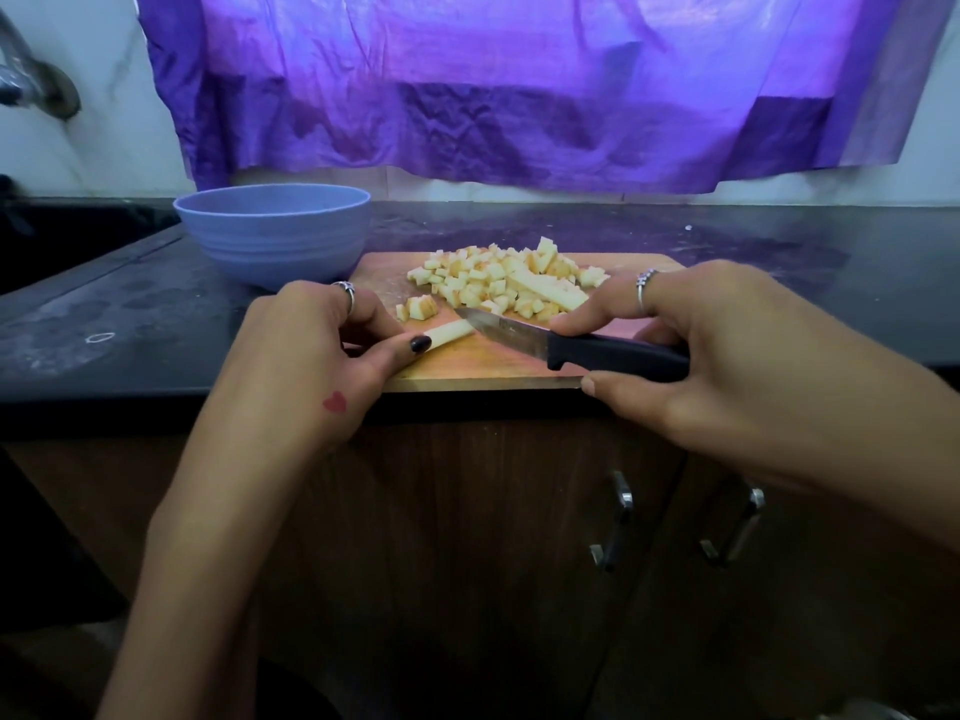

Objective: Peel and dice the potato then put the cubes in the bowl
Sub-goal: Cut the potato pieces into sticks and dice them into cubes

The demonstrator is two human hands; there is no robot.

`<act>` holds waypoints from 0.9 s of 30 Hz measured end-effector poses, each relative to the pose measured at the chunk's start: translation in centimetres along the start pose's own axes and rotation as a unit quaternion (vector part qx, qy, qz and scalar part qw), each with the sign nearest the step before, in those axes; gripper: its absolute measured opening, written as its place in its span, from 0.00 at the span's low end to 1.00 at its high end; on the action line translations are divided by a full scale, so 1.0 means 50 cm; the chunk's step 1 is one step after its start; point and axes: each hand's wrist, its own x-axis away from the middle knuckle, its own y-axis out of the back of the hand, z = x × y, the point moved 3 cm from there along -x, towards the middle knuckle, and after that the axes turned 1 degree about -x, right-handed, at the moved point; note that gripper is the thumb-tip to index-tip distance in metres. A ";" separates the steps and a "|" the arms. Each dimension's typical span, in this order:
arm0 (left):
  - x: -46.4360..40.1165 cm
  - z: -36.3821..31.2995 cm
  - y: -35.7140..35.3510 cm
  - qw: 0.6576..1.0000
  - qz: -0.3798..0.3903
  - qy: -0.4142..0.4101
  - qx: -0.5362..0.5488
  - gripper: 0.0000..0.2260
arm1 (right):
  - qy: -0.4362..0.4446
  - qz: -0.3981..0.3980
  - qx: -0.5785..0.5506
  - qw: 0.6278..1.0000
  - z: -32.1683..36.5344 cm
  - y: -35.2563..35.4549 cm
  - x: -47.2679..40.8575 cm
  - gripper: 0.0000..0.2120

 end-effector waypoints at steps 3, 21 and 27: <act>0.002 0.002 -0.002 1.000 -0.005 -0.003 0.008 0.06 | -0.008 0.004 0.025 1.000 0.007 0.003 -0.005 0.13; 0.020 0.012 -0.012 0.995 -0.037 -0.021 0.091 0.03 | 0.033 0.022 0.049 0.998 0.016 0.044 -0.043 0.09; 0.020 0.011 -0.014 0.995 -0.035 -0.017 0.097 0.03 | 0.046 0.017 0.028 0.998 -0.012 0.015 -0.022 0.08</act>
